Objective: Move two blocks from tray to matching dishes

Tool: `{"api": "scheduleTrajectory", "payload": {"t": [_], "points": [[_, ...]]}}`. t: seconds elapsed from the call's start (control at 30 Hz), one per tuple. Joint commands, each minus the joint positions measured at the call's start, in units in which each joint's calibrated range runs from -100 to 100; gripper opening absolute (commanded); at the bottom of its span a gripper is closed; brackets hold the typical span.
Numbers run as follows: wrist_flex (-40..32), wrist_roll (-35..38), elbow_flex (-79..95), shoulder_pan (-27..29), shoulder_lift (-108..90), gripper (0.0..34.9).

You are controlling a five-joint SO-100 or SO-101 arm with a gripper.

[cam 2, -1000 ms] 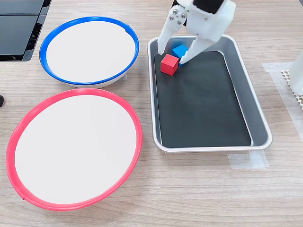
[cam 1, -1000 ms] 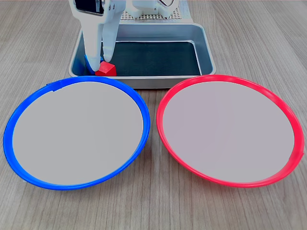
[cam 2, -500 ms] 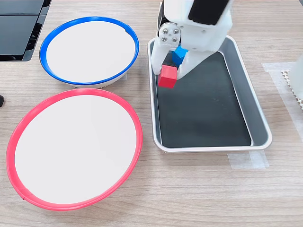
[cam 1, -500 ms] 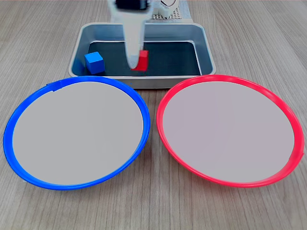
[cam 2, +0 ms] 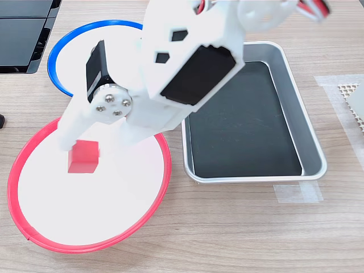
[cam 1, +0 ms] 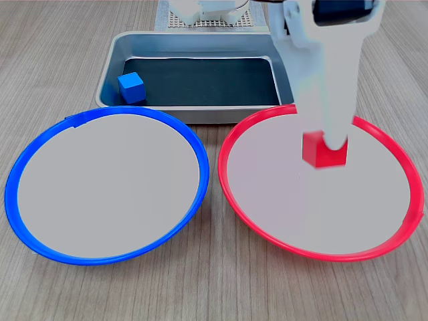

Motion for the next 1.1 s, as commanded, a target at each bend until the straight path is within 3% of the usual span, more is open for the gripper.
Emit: {"api": "scheduleTrajectory", "payload": {"t": [0.0, 0.03, 0.1, 0.13, 0.27, 0.37, 0.43, 0.5, 0.63, 0.7, 0.8, 1.07], "points": [[-1.41, 2.05, 1.45, 0.03, -1.32, 17.8], [-1.0, 2.69, 2.63, 0.13, -2.43, 16.3], [1.06, 3.76, 5.45, 0.69, -6.01, 9.2], [2.96, 4.25, 6.91, 1.35, -8.48, 0.3], [17.49, 7.37, 12.28, 6.24, -19.4, 0.3], [28.88, 12.26, 18.29, 14.24, -27.5, 0.3], [32.84, 17.0, 23.11, 22.24, -31.34, 0.3], [32.76, 21.44, 27.03, 28.46, -33.13, 0.8], [29.7, 28.08, 30.49, 35.8, -32.79, 10.7], [27.72, 30.96, 30.58, 38.53, -30.91, 13.3], [26.15, 32.58, 30.03, 40.31, -28.95, 15.2], [18.15, 35.16, 31.03, 42.86, -23.58, 14.8]]}}
